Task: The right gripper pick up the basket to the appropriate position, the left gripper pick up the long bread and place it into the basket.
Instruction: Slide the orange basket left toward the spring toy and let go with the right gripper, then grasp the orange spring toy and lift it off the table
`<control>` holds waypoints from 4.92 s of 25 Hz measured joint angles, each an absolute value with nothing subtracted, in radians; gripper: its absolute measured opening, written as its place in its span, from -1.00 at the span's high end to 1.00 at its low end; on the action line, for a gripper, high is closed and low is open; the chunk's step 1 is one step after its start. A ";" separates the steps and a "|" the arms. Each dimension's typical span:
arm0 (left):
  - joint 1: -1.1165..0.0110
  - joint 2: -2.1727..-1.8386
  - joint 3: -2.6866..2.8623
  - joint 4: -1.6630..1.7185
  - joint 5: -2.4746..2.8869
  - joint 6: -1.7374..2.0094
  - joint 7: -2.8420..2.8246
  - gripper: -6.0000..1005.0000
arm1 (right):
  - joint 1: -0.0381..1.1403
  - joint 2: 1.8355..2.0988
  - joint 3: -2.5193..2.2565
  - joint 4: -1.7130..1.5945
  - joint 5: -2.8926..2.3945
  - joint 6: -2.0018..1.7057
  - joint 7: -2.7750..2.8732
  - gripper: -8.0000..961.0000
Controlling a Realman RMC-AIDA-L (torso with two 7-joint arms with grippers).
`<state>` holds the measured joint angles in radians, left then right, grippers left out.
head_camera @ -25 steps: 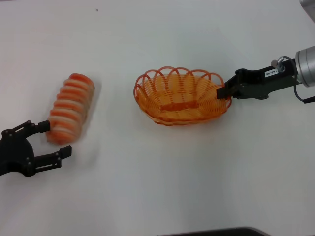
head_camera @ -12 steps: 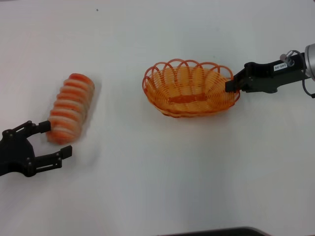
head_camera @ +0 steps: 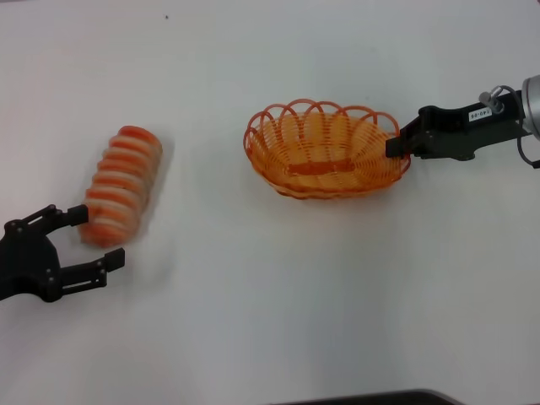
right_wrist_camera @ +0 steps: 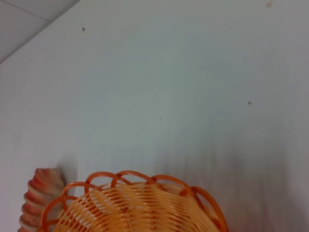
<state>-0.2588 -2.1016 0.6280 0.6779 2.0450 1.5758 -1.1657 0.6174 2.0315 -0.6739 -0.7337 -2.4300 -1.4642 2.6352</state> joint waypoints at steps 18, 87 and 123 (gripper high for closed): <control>-0.261 -2.101 0.624 0.680 2.041 1.597 -1.166 -0.86 | 0.616 2.040 -0.665 -0.731 -2.392 -1.484 2.693 0.00; -0.654 -2.164 1.089 1.215 2.740 1.506 -2.676 -0.86 | 0.328 2.084 -0.582 -0.848 -2.089 -1.669 1.141 -0.65; -0.674 -2.168 1.193 1.135 2.785 1.465 -2.758 -0.86 | 0.322 2.086 -0.620 -0.836 -2.115 -1.669 1.094 -0.65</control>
